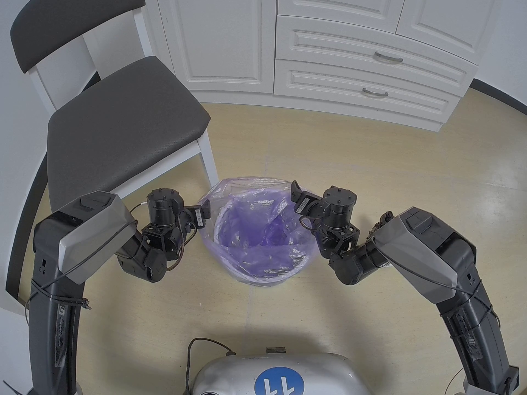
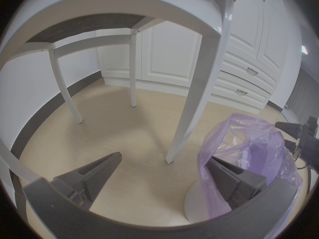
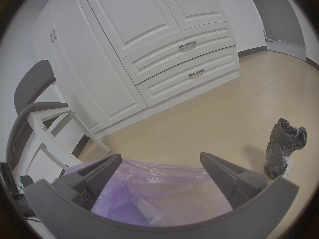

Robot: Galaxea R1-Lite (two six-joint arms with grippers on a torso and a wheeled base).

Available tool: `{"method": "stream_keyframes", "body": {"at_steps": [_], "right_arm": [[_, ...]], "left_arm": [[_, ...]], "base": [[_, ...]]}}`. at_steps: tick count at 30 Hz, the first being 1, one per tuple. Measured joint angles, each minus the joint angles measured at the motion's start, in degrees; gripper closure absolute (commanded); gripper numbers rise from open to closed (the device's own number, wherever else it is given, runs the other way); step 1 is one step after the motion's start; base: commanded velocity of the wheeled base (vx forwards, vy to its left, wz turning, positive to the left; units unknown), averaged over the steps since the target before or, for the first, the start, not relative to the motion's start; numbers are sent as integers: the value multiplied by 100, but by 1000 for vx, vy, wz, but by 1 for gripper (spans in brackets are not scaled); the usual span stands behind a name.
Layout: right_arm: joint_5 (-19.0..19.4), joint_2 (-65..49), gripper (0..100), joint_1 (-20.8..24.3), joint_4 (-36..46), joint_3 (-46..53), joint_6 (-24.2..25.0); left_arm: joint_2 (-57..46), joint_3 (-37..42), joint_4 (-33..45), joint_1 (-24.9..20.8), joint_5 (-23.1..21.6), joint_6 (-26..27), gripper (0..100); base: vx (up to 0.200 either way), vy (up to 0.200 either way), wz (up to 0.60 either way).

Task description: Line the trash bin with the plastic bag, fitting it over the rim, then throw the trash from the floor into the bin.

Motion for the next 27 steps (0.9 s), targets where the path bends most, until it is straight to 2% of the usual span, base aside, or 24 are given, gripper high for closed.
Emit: {"method": "stream_keyframes", "body": {"at_steps": [9, 18, 27], "right_arm": [[6, 121, 0, -38, 13, -208, 50], [4, 149, 0, -101, 22, -311, 80], [-18, -83, 0, -135, 5, -101, 48]], "left_arm": [[257, -96, 183, 2, 2, 0, 0], [373, -157, 1026, 55, 2, -2, 0], [369, -107, 1051, 83, 2, -18, 0]], "base": [[0, 0, 0], [0, 0, 0], [0, 0, 0]]}}
